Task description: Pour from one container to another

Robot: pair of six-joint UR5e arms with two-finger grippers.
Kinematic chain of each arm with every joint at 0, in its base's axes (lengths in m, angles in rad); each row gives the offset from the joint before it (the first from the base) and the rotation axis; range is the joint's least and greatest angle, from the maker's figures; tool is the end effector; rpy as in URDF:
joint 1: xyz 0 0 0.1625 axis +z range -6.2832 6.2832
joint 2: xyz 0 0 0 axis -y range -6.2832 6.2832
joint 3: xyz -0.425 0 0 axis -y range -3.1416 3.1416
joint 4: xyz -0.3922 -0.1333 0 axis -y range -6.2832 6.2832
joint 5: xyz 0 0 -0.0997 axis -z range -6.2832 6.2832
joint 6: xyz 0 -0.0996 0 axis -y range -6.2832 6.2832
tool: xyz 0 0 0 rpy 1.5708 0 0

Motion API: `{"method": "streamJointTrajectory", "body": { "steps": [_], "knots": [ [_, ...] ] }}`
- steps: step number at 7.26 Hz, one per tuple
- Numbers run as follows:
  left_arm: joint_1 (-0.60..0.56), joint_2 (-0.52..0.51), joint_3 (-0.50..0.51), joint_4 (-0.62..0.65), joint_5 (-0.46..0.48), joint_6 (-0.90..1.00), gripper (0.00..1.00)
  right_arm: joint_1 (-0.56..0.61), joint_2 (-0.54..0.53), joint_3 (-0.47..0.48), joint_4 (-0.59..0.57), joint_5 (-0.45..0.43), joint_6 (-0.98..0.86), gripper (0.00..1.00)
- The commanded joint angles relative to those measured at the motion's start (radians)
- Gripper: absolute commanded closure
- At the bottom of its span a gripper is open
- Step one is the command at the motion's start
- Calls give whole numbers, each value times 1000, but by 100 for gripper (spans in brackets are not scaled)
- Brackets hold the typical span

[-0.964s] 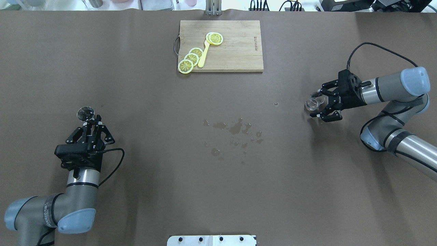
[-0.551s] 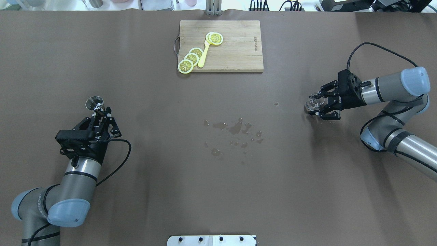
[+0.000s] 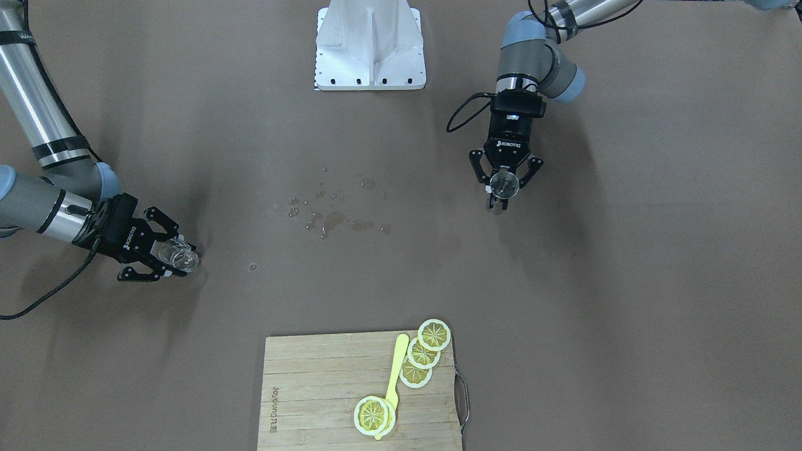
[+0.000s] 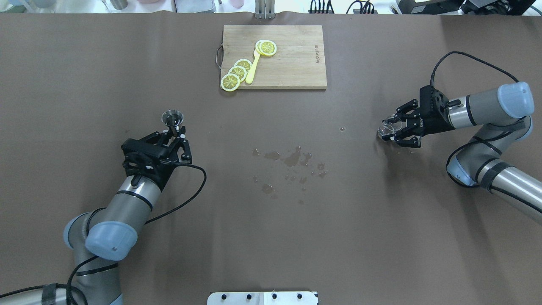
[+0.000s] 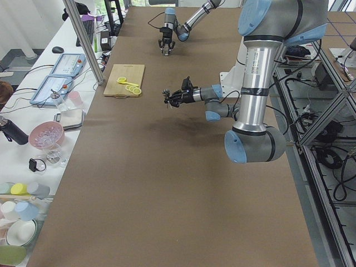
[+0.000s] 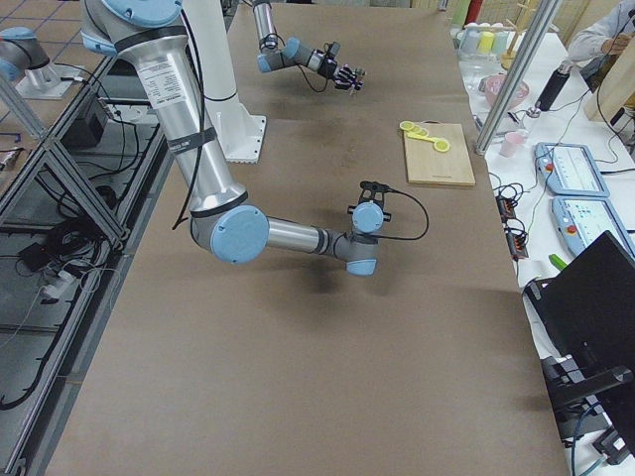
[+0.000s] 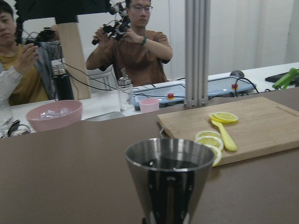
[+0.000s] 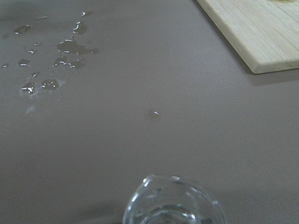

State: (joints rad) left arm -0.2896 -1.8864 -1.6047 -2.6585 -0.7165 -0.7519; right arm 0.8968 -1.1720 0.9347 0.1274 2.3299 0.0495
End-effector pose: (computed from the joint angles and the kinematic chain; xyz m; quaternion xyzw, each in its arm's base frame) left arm 0.4949 -0.3649 0.3421 0.5805 0.3454 -0.0840 0.7326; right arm -0.3420 -0.5319 0.5552 0.4819 -0.4774 -0.4478 0.5825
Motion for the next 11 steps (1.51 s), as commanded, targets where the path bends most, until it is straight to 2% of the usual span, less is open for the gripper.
{"method": "streamJointTrajectory", "body": {
  "steps": [1,2,3,4,6,7,8,10,11],
  "knots": [
    [-63,-80,26,-27,-187,148,100,26,0,13,-3,17,7,97],
    [-92,-80,35,-135,-295,225,100,52,0,22,-11,50,7,100],
    [-92,-79,40,-194,-332,282,100,95,-1,50,-53,98,0,100],
    [-91,-80,45,-208,-380,290,100,117,0,73,-80,101,-11,100],
    [-86,-73,89,-270,-403,290,100,120,0,133,-144,62,-2,100],
    [-88,-76,85,-300,-520,333,100,120,-14,197,-202,10,-3,100],
    [-86,-83,77,-313,-550,341,100,120,-14,249,-262,-15,-5,100],
    [-85,-99,75,-311,-575,342,100,116,-15,378,-427,-55,-6,100],
    [-85,-105,78,-311,-596,344,100,114,-15,469,-554,-55,-10,100]
  ]
}}
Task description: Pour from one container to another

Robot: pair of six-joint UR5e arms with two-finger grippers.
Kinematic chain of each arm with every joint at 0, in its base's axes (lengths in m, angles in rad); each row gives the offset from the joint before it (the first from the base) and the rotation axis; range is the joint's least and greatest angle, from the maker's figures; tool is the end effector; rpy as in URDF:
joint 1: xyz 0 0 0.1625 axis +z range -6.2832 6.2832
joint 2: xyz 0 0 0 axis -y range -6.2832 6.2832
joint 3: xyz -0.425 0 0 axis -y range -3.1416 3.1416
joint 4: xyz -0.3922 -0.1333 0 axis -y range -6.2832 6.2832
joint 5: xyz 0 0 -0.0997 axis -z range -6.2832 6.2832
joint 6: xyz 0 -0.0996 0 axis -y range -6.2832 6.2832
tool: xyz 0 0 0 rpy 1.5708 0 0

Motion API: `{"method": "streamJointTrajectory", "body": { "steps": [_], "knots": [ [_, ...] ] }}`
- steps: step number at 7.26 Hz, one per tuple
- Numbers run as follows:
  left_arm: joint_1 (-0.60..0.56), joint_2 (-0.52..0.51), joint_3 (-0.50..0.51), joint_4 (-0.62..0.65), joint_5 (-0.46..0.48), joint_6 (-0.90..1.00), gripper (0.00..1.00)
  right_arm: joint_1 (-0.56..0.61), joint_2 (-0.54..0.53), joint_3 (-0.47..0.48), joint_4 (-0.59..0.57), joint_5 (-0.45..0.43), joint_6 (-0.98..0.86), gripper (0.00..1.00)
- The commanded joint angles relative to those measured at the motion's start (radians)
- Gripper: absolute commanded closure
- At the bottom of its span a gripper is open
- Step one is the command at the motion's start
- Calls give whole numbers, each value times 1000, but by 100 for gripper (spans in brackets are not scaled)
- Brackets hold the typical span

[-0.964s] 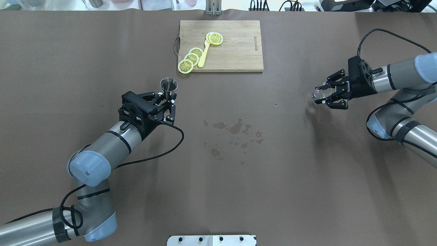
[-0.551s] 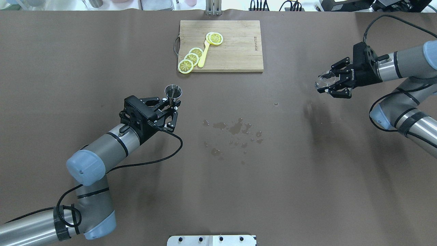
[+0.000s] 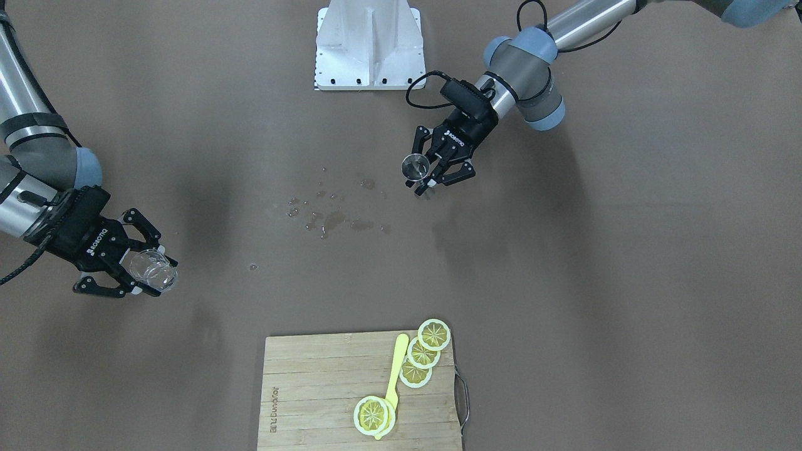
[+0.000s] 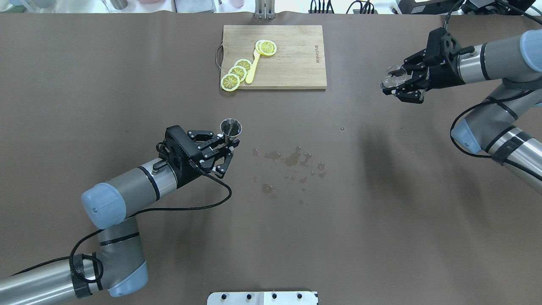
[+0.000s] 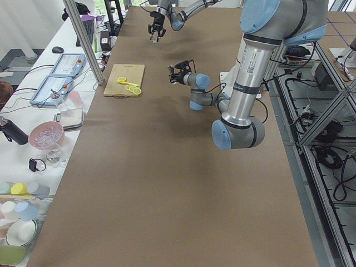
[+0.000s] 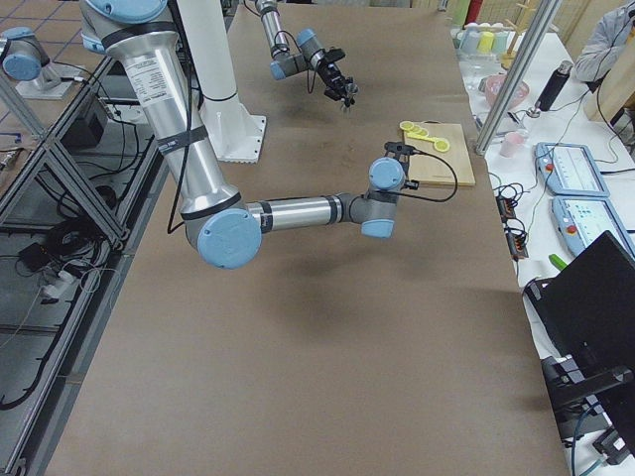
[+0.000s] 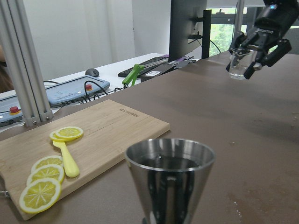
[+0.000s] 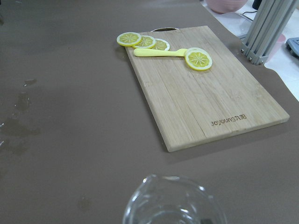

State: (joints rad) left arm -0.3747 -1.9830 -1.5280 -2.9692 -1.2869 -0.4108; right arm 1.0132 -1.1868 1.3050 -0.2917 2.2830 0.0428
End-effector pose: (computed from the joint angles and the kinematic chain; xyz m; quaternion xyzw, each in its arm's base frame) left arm 0.5089 -0.3734 0.2938 0.5960 0.4887 0.1391 0.6218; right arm -0.2809 -0.5793 0.4251 0.4969 -0.4333 -0.3995 0.6369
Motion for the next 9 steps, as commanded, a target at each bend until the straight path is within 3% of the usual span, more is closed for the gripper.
{"method": "streamJointTrajectory", "body": {
  "steps": [1,2,5,9],
  "knots": [
    [0,-5,5,-37,-47,3,100,-1,-2,191,-247,-8,-4,100],
    [2,-8,8,-104,-117,23,100,-1,-5,270,-350,-7,-7,100],
    [52,-69,74,-109,-196,123,100,-2,4,370,-498,-8,-14,100],
    [53,-60,48,-111,-193,130,100,2,6,486,-725,-8,-87,100]
  ]
}}
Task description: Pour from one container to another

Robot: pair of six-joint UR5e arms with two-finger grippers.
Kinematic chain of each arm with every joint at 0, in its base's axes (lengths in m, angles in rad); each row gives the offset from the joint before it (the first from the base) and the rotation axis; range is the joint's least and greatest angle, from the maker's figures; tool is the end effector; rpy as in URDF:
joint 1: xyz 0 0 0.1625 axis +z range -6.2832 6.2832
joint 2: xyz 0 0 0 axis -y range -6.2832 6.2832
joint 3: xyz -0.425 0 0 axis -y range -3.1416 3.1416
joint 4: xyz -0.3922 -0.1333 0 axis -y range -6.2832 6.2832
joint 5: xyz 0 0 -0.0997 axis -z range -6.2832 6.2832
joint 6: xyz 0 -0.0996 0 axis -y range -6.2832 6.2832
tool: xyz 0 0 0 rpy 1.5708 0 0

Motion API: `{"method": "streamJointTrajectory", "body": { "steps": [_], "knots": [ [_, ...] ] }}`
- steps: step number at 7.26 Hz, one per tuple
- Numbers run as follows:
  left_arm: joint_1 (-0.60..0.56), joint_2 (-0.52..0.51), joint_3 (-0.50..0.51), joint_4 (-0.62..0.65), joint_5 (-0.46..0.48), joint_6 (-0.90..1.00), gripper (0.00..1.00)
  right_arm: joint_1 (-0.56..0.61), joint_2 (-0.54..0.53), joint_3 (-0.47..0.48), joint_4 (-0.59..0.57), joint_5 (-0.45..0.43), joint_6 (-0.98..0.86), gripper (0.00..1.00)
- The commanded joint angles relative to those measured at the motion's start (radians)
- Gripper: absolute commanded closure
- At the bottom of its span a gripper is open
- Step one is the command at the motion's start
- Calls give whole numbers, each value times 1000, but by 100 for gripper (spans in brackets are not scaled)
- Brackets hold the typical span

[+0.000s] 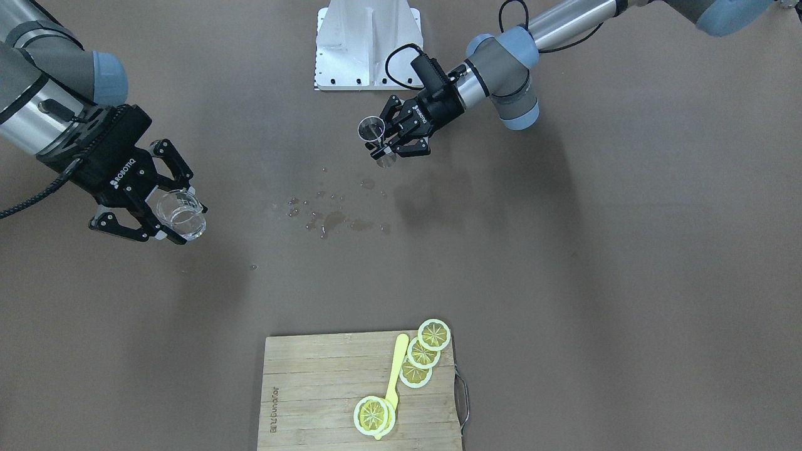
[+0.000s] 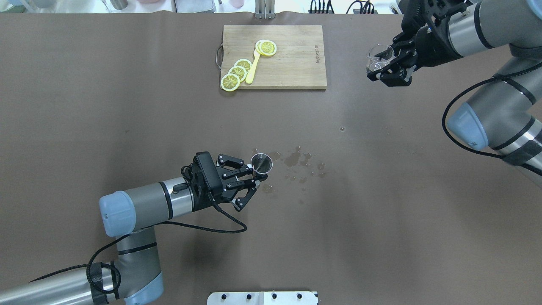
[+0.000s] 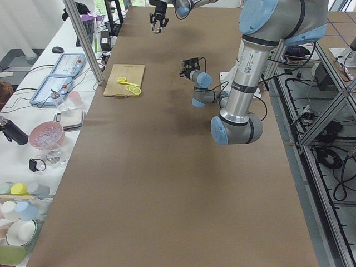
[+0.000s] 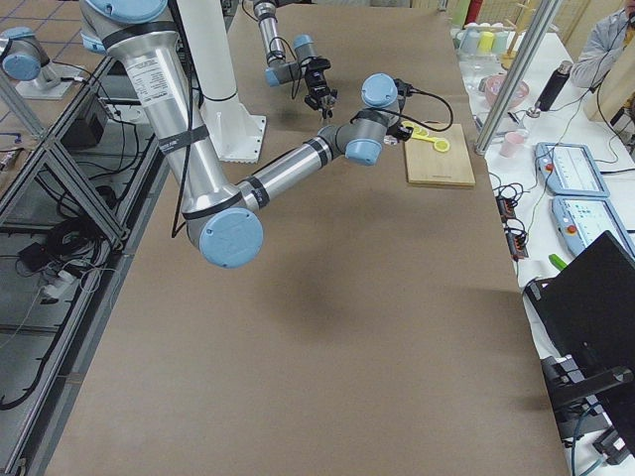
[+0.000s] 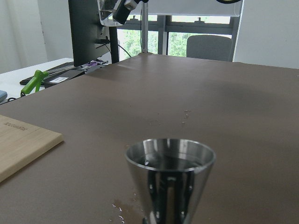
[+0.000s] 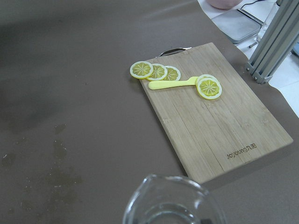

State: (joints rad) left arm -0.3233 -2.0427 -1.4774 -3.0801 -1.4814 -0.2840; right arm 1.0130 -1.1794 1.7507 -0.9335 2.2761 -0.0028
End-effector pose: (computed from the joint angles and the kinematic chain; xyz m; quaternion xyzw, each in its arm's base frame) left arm 0.5435 -0.3321 0.2705 0.6014 0.5418 0.2395 0.5361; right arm -0.2584 -0.5440 0.2769 0.4350 -0.4194 -0.4022 0.6878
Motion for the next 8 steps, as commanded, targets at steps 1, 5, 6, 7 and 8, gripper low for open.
{"method": "streamJointTrajectory", "body": {
  "steps": [1,5,6,7,8],
  "knots": [
    [1,-5,-1,-2,1,26,100,4,1,61,-141,-3,-68,100],
    [-13,-4,3,0,6,49,100,-8,33,96,-253,-20,-88,100],
    [-22,-2,3,-2,6,49,100,-51,23,146,-287,-58,-94,100],
    [-22,-4,3,-2,6,51,100,-101,20,195,-324,-87,-94,100],
    [-23,-4,3,0,7,61,100,-131,30,208,-343,-90,-94,100]
  ]
}}
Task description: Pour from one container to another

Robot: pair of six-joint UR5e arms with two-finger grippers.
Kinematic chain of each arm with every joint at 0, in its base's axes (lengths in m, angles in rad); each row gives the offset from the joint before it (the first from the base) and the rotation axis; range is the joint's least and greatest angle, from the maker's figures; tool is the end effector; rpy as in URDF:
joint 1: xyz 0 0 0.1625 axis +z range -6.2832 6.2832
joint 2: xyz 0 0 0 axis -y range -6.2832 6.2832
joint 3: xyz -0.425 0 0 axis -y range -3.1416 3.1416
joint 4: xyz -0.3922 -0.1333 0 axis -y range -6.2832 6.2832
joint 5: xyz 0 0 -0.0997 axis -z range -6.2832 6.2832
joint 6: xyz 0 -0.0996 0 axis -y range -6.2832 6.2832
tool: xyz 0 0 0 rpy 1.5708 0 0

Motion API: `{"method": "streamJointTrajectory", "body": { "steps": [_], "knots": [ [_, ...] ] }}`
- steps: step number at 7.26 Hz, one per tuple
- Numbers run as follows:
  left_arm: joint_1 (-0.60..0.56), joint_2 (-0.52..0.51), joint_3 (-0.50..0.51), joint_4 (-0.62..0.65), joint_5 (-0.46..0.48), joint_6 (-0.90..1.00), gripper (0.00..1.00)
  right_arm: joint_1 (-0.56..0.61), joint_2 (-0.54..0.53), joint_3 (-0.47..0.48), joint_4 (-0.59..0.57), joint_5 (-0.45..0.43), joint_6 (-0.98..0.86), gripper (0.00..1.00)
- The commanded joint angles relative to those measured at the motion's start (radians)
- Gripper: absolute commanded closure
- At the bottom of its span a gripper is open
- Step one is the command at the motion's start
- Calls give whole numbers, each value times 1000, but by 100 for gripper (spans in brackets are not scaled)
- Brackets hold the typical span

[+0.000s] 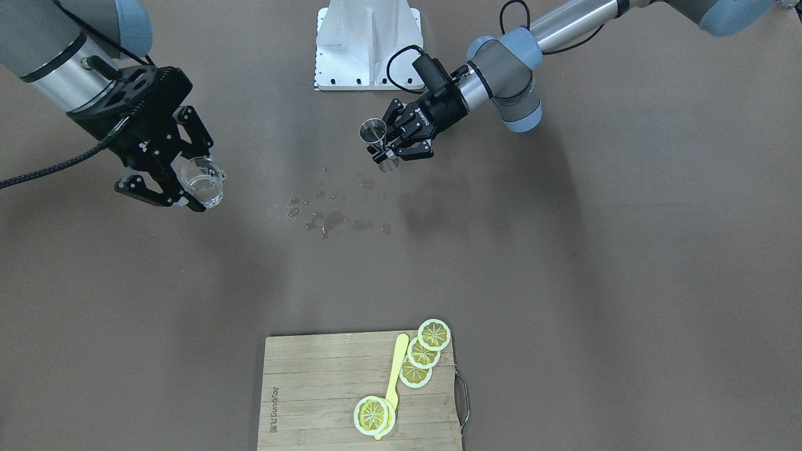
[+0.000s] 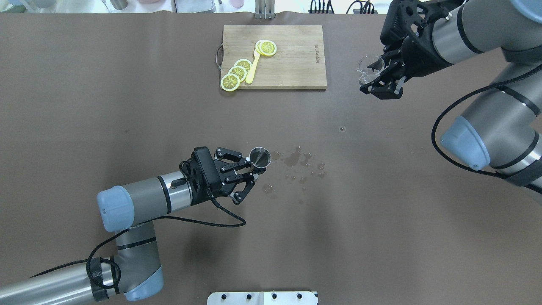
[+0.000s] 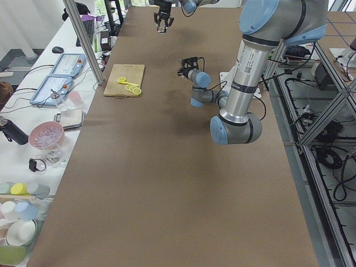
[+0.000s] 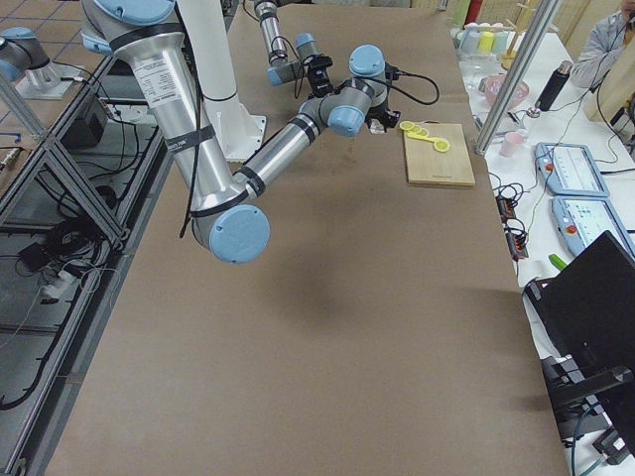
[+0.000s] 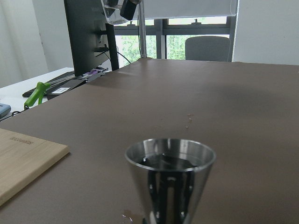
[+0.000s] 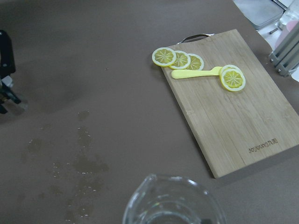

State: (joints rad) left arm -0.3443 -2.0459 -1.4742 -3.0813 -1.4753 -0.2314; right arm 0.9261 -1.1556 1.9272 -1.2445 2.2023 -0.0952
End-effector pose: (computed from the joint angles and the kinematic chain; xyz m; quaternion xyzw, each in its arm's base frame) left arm 0.5371 -0.3443 0.2698 0.6223 0.5182 0.2454 0.5329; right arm -0.2827 -0.5000 0.2258 0.4055 -0.3895 -0.4443 0.6975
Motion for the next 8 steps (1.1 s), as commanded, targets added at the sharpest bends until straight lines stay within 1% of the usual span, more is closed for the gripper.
{"method": "streamJointTrajectory", "body": {
  "steps": [1,2,4,5,6,8],
  "knots": [
    [-11,0,0,1,1,17,100,-80,16,50,-67,-21,-56,100],
    [-12,0,3,1,1,17,100,-116,23,61,-104,-24,-149,100],
    [-12,0,3,1,1,18,100,-180,60,49,-118,-22,-193,100],
    [-12,-2,3,1,1,18,100,-185,95,44,-165,-24,-196,100],
    [-12,-2,3,1,1,23,100,-193,135,33,-199,-36,-208,100],
    [-12,-2,6,1,1,23,100,-232,174,20,-245,-87,-222,100]
  ]
}}
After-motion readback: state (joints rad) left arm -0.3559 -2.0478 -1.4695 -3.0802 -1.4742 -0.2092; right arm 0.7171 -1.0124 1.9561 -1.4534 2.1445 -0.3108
